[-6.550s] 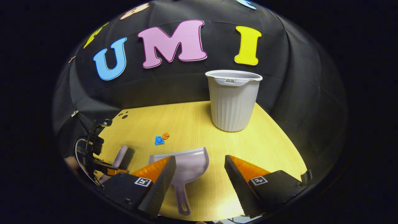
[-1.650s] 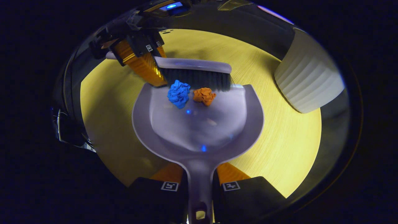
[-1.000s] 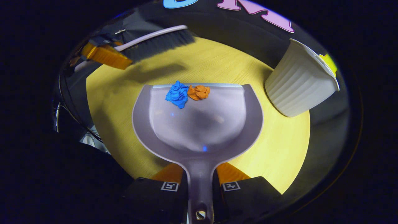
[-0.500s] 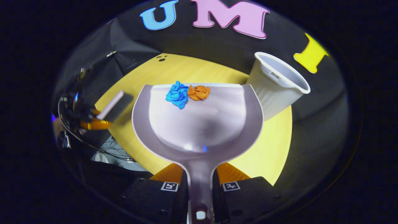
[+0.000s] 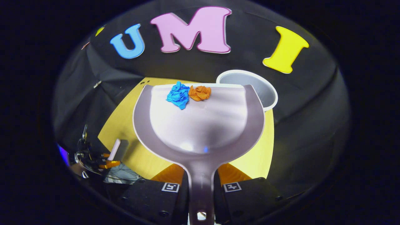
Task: Pick up the small broom and dustpan from the desktop, sweep the trash into the dustpan with the broom, and then empty the trash into the garbage bin.
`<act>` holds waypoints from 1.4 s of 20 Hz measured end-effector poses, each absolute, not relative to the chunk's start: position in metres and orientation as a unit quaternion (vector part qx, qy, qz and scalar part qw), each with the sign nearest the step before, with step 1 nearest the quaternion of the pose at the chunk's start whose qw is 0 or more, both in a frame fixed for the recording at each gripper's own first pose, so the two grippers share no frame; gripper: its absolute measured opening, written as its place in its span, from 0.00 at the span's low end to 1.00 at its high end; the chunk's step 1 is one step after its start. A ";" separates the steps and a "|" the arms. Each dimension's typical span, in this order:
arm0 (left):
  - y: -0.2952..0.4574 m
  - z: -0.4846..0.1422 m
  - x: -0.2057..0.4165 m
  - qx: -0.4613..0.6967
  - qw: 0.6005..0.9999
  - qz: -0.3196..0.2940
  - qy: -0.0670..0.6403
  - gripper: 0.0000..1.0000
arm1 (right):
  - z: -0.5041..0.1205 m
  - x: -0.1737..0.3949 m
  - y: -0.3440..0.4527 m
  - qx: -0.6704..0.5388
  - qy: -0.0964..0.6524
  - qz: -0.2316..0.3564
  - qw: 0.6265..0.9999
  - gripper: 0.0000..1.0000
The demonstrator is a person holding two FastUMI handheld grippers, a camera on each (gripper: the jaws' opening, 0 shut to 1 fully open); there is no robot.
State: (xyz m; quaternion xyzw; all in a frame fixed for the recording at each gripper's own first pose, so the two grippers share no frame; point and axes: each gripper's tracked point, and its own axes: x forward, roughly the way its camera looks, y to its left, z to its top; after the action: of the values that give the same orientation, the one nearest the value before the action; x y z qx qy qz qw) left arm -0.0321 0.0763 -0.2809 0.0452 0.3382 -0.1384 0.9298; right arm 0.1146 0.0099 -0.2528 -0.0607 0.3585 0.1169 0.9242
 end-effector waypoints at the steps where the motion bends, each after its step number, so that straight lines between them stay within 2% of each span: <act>1: 0.082 -0.277 -0.030 0.041 0.930 -0.136 0.338 0.23 | -0.255 0.113 0.013 -0.050 0.354 0.106 0.928 0.36; 3: 0.094 -0.271 -0.031 0.031 0.931 -0.130 0.339 0.23 | -0.258 0.110 0.020 -0.037 0.348 0.084 0.933 0.32; 4: 0.100 -0.269 -0.030 0.028 0.932 -0.126 0.340 0.23 | -0.258 0.111 0.021 -0.038 0.346 0.073 0.935 0.36; 13: 0.129 -0.242 -0.006 -0.010 0.937 -0.096 0.337 0.23 | -0.252 0.102 0.033 -0.038 0.346 -0.057 0.936 0.36; 15: 0.128 -0.237 -0.001 -0.029 0.936 -0.094 0.338 0.24 | -0.249 0.101 0.029 -0.074 0.335 -0.088 0.935 0.32; 19: 0.125 -0.228 0.006 -0.030 0.938 -0.093 0.332 0.26 | -0.247 0.104 0.022 -0.186 0.306 -0.130 0.925 0.40; 21: 0.124 -0.227 0.013 -0.027 0.938 -0.092 0.332 0.24 | -0.244 0.105 0.018 -0.237 0.281 -0.147 0.918 0.36; 25: 0.128 -0.231 0.014 -0.025 0.937 -0.090 0.335 0.24 | -0.235 0.107 0.018 -0.321 0.255 -0.162 0.897 0.36; 26: 0.131 -0.232 0.014 -0.025 0.937 -0.089 0.337 0.25 | -0.233 0.108 0.020 -0.337 0.251 -0.163 0.892 0.32; 28: 0.134 -0.234 0.013 -0.027 0.937 -0.085 0.339 0.24 | -0.228 0.111 0.022 -0.369 0.237 -0.162 0.884 0.36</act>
State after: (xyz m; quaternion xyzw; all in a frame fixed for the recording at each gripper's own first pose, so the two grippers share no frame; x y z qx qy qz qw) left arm 0.0129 0.1337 -0.2337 -0.0269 0.3388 -0.0853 0.9366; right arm 0.1114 0.0216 -0.2284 -0.3685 0.2365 -0.1621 0.8843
